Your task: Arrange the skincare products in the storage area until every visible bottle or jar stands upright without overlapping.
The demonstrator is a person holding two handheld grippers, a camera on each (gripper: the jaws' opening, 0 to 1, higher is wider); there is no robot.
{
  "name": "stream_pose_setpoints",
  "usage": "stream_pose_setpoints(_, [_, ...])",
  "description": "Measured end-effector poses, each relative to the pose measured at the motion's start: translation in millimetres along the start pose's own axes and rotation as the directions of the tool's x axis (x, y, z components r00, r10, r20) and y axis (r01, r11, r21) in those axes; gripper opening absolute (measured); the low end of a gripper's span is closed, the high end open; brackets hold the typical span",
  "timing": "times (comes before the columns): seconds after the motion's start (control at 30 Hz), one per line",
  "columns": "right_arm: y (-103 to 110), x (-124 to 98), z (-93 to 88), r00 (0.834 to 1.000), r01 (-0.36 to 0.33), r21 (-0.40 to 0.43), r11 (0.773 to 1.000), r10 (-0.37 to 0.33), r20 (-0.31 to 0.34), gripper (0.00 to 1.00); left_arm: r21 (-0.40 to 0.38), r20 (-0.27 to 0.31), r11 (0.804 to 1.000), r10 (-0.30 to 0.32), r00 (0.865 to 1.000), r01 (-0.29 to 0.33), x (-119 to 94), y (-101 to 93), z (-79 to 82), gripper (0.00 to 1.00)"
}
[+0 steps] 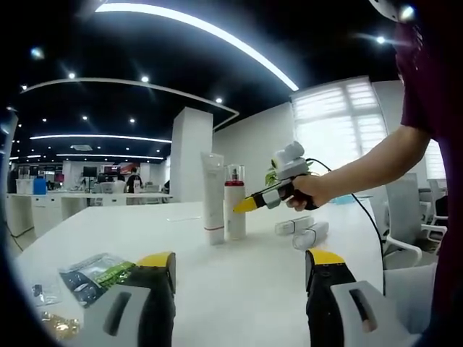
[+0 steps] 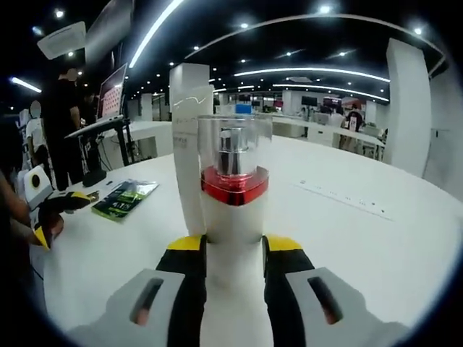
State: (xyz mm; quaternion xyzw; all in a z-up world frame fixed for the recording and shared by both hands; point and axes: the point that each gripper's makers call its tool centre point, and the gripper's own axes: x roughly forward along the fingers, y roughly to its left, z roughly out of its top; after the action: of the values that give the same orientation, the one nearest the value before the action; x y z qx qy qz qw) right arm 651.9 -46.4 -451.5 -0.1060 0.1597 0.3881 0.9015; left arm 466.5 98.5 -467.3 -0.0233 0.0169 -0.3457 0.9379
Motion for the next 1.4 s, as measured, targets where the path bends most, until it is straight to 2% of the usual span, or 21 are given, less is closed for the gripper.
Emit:
stream_pose_setpoints(0.3, [4.5, 7.3, 3.0, 1.0, 0.003, -0.011, 1.0, -0.003, -0.011, 0.29, 0.003, -0.003, 1.0, 0.002, 1.0, -0.002, 0.0, 0.1, -0.5, 0.75])
stream_pose_setpoints(0.53, [4.8, 10.7, 2.0, 0.999, 0.038, 0.024, 0.999, -0.038, -0.037, 0.29, 0.006, -0.007, 1.0, 0.001, 1.0, -0.001, 0.3, 0.1, -1.4, 0.75])
stream_pose_setpoints(0.9, [5.4, 0.5, -1.1, 0.998, 0.042, 0.023, 0.999, -0.041, -0.04, 0.26, 0.008, -0.008, 1.0, -0.002, 1.0, 0.002, 0.6, -0.6, -1.9, 0.75])
stream_pose_setpoints(1.4, [5.8, 0.0, -3.3, 0.995, 0.086, 0.083, 0.993, -0.082, -0.051, 0.25, 0.011, -0.01, 1.0, -0.003, 1.0, 0.004, 0.6, -0.7, -2.3, 0.74])
